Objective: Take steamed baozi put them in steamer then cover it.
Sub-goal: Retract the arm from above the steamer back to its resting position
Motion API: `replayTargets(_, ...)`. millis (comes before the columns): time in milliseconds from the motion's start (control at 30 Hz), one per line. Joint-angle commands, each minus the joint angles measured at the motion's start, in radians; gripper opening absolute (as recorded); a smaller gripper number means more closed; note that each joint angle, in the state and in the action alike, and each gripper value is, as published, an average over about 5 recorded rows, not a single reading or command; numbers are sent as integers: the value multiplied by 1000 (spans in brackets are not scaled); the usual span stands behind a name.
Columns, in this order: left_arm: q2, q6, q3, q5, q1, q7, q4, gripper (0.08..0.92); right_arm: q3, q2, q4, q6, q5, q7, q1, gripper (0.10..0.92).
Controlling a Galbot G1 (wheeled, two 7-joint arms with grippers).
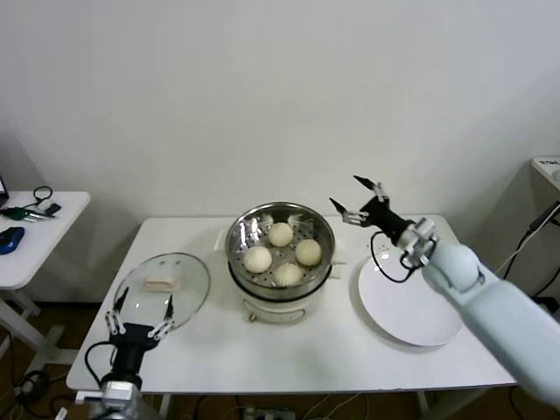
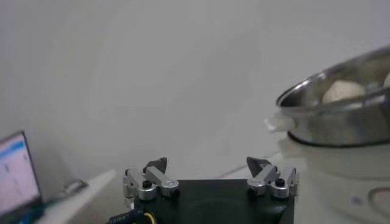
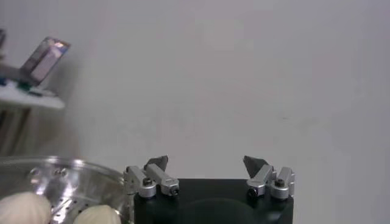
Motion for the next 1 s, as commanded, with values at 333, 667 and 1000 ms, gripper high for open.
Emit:
replayTargets(333, 80, 173, 32, 1094, -52, -18, 112, 823, 596, 251, 159, -21, -116, -7, -636, 823)
replayTargets(667, 118, 64, 57, 1154, -265, -86, 421, 823, 618, 290, 131, -20, -153, -37, -685, 823)
replayTargets(1000, 125, -8, 60, 1142, -416, -106, 633, 823, 611, 318, 96, -22, -190, -43, -682, 823)
